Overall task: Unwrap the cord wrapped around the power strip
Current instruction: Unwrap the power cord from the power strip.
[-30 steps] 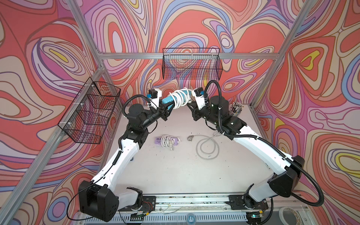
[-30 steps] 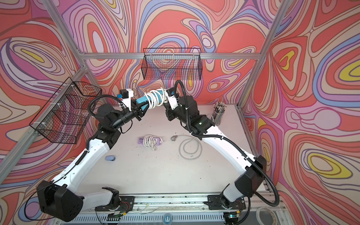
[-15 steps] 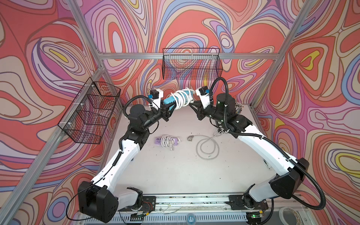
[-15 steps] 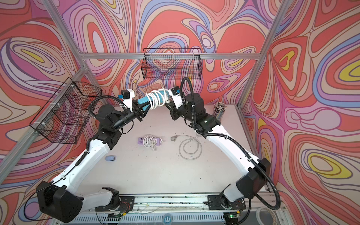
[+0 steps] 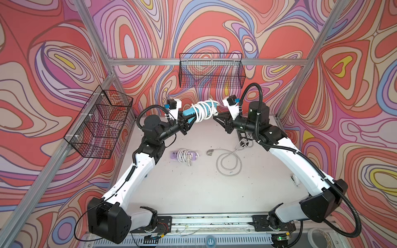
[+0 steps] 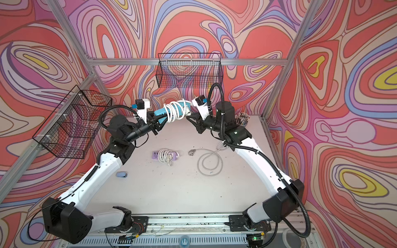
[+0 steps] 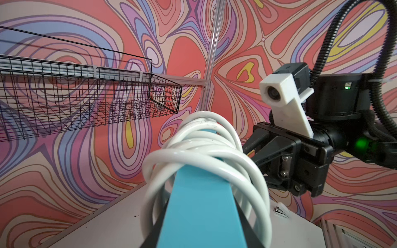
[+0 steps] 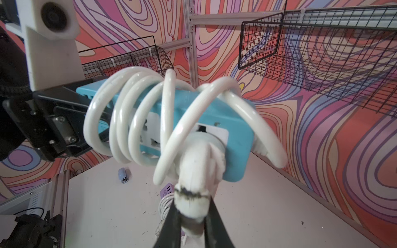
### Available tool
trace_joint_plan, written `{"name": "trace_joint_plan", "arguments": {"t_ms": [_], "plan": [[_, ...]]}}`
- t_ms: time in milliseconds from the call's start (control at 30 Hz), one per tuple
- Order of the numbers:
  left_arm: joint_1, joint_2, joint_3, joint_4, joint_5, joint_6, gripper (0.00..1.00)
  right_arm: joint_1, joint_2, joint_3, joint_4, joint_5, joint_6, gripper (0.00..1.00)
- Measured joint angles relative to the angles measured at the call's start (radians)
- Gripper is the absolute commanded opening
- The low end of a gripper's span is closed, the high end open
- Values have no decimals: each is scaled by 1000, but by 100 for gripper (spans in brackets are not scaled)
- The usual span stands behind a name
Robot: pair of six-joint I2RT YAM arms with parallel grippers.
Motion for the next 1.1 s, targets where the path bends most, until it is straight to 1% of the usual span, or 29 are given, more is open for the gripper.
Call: {"name": "trace_joint_plan", "arguments": {"t_ms": [167,467,700,767,867,1100], "plan": [[2,5,0,5,4,-8,0,6,0,0,0,9,3,0],[33,0,0,11,12,-10,0,112,16,32,3,214,-13,0],[55,-23,-24,13,-68,10,0,204,103,106,29,389,-27,0],[59,-29,-31,12,-91,19,0,219,127,122,41,422,-27,0],[61,-35,-41,12,-114,31,0,230,145,132,49,449,-27,0],[60,-42,-42,9,-122,50,0,239,142,132,46,481,-41,0]]}}
